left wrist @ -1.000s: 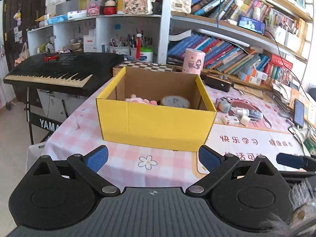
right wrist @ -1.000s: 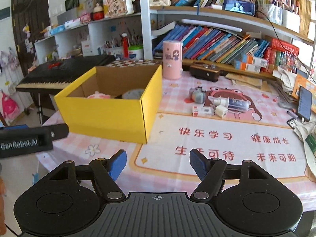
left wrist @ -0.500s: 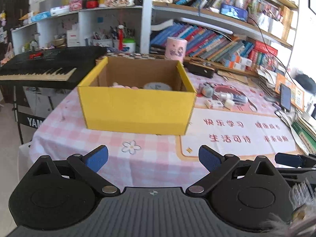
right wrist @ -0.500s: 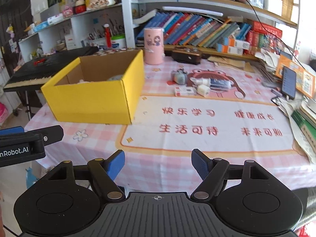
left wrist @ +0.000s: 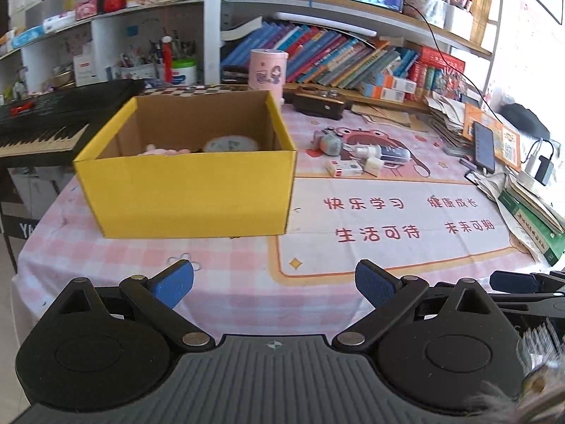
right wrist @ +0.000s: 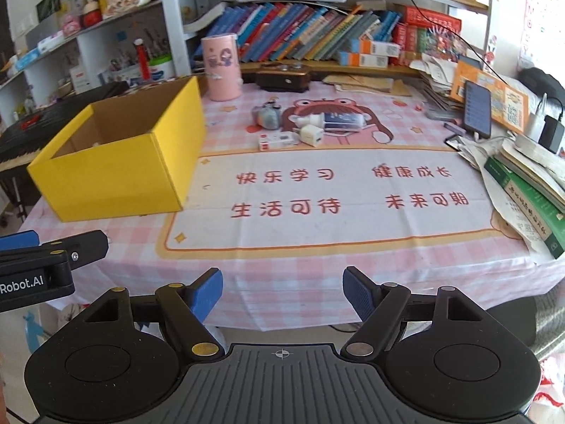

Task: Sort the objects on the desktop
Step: 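Move the right gripper toward the white USB charger and the left toward the staples box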

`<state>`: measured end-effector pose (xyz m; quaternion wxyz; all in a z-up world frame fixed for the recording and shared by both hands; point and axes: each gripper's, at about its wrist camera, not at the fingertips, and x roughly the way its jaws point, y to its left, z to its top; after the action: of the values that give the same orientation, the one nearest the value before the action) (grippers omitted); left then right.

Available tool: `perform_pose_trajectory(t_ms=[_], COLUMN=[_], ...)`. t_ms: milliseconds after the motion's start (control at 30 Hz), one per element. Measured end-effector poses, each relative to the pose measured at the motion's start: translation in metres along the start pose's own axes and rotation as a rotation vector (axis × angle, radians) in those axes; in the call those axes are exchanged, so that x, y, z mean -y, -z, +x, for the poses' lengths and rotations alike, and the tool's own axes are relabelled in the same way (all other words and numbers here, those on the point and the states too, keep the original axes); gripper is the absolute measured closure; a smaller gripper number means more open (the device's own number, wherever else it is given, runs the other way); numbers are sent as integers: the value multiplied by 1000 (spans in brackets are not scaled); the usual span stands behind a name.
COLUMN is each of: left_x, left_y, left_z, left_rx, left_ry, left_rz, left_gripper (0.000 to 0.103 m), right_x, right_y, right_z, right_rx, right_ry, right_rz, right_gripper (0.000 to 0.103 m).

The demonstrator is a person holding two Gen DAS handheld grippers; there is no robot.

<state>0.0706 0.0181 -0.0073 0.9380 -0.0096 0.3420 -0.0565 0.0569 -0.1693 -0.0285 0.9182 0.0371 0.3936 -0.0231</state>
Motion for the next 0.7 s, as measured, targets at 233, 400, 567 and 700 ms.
perform_pose_trajectory(t_ms=[233, 400, 567, 700], left_x=[24, 45, 68, 85], left_y=[-15, -24, -37, -47], left_z=[23, 46, 65, 82], left_rx=[-13, -38, -50, -64], left_ry=[23, 35, 40, 38], left_rz=[35, 51, 77, 89], left_gripper=[3, 3, 3, 3], right_x=[24, 42, 68, 83], right_y=[-14, -22, -36, -49], right_z=[14, 28, 45, 60], right_rx=[-8, -30, -47, -61], right_ry=[26, 38, 48, 40], right_rz=[27, 42, 74, 75], right_gripper=[26, 26, 26, 26])
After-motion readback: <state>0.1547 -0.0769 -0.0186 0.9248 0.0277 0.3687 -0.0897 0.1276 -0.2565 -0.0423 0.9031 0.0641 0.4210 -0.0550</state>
